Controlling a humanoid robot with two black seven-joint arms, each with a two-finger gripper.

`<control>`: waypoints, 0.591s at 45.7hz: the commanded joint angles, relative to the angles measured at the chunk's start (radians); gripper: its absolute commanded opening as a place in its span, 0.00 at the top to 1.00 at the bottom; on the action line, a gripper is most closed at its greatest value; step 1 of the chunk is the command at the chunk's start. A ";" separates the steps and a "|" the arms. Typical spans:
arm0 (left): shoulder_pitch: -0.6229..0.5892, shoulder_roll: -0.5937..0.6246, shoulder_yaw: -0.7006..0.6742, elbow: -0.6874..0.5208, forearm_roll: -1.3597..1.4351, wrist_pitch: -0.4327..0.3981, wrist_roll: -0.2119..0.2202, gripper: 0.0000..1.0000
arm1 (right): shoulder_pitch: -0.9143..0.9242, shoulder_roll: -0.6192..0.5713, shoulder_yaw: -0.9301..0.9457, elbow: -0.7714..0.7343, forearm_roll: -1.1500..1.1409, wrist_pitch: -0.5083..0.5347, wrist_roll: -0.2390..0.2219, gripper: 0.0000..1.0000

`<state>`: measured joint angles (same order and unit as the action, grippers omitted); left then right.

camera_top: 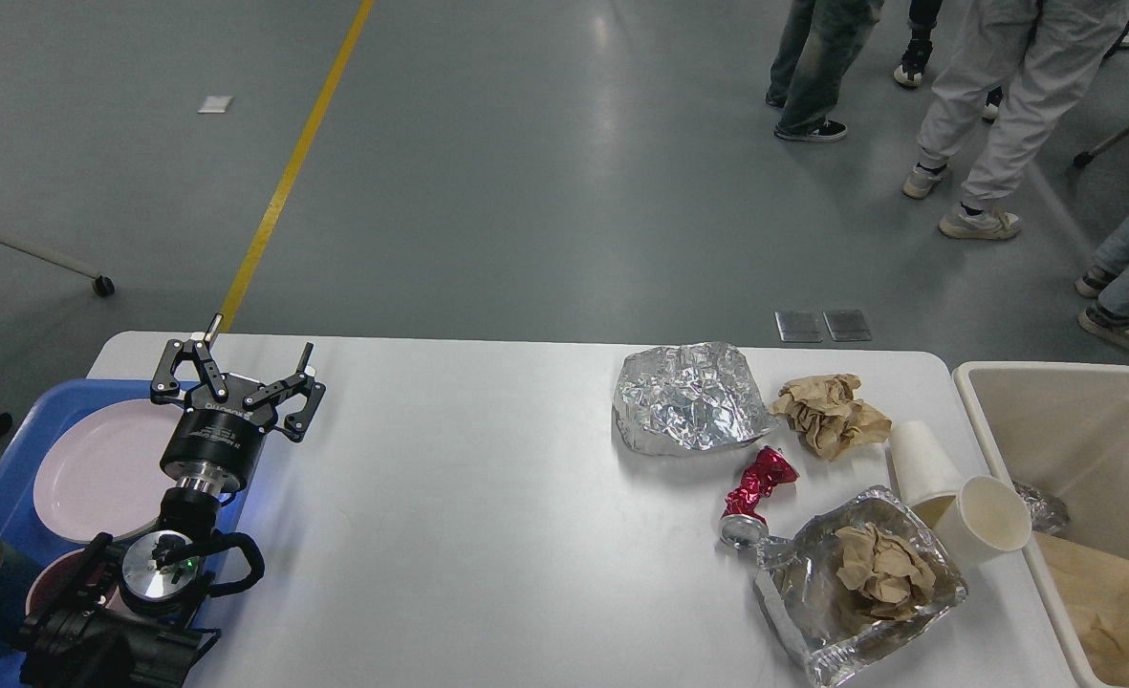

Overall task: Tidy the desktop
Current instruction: 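Release the bag into the bin and raise the right gripper, then reach the right gripper down to the crumpled silver foil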

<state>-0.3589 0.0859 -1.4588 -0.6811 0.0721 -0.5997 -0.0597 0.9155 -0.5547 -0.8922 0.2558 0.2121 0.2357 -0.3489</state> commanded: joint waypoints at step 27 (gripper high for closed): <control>0.000 0.000 0.000 0.000 0.000 -0.002 0.000 0.03 | 1.327 0.254 -0.399 1.092 -0.174 0.436 -0.002 0.00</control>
<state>-0.3590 0.0859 -1.4588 -0.6811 0.0721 -0.6002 -0.0597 2.1109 -0.3650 -1.3132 1.1709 0.0204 0.6427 -0.3527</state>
